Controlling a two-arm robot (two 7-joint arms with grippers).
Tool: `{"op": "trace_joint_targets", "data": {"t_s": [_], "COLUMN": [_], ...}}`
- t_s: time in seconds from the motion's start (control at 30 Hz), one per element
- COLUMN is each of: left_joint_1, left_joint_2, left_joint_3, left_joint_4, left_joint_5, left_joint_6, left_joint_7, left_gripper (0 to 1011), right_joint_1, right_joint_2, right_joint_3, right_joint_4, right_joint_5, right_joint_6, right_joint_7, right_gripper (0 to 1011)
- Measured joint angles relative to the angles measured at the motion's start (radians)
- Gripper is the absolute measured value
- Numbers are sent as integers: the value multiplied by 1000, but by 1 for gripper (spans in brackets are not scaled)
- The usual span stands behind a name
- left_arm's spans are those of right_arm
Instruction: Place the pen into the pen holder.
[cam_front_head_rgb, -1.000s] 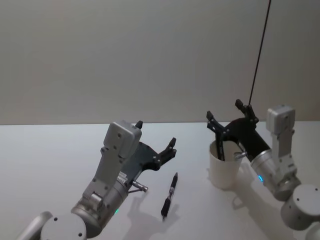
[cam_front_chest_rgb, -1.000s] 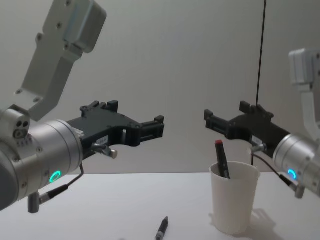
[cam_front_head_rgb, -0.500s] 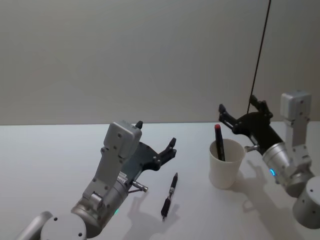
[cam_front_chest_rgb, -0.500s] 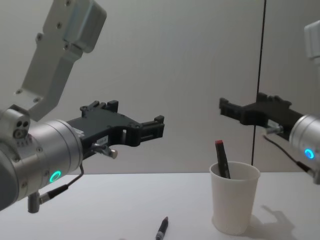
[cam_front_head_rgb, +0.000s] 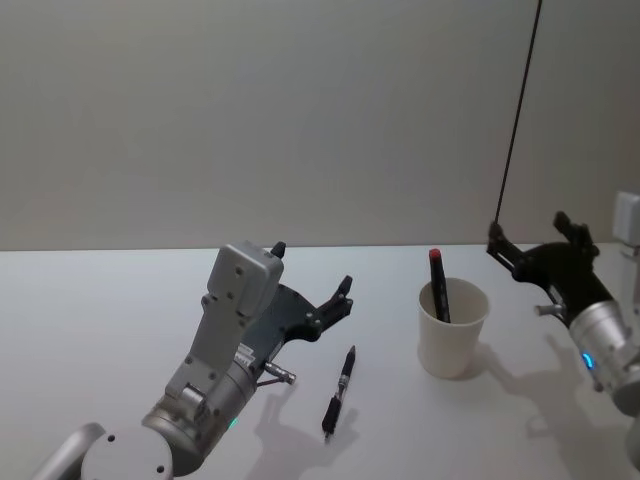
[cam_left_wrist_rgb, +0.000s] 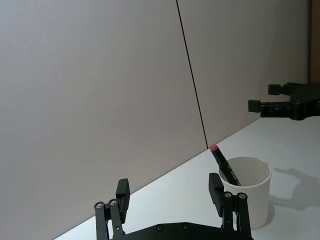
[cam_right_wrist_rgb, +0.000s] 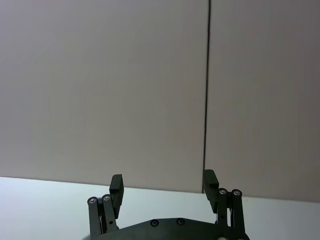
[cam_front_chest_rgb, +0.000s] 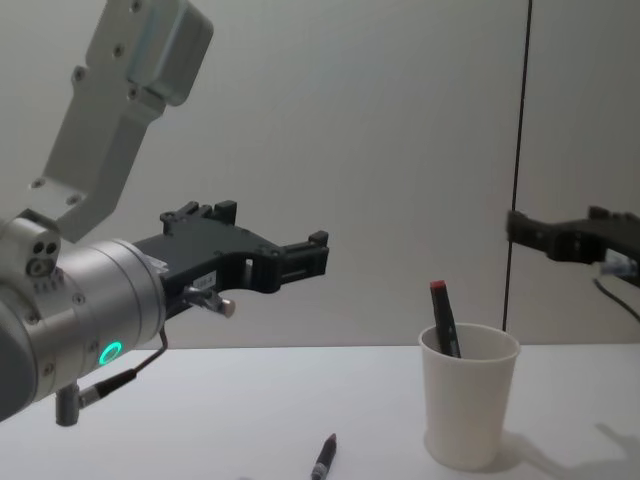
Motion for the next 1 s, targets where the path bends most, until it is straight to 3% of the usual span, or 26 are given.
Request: {"op": "trace_joint_targets", "data": {"t_s": [0.5,1.0], "left_joint_1": [0,0], "left_joint_2": [0,0], "left_joint_3": [0,0], "left_joint_4": [0,0], "left_joint_5": [0,0], "left_joint_6": [0,0], "left_joint_7": [0,0], "left_gripper": [1004,1004], "right_joint_1": [-101,-138], "right_joint_2": [54,80], "right_joint_3": [42,63], "right_joint_4": [-106,-132], "right_joint_5": [24,23], "right_joint_6": [90,120], "right_joint_7": [-58,-73], "right_gripper": [1002,1002]}}
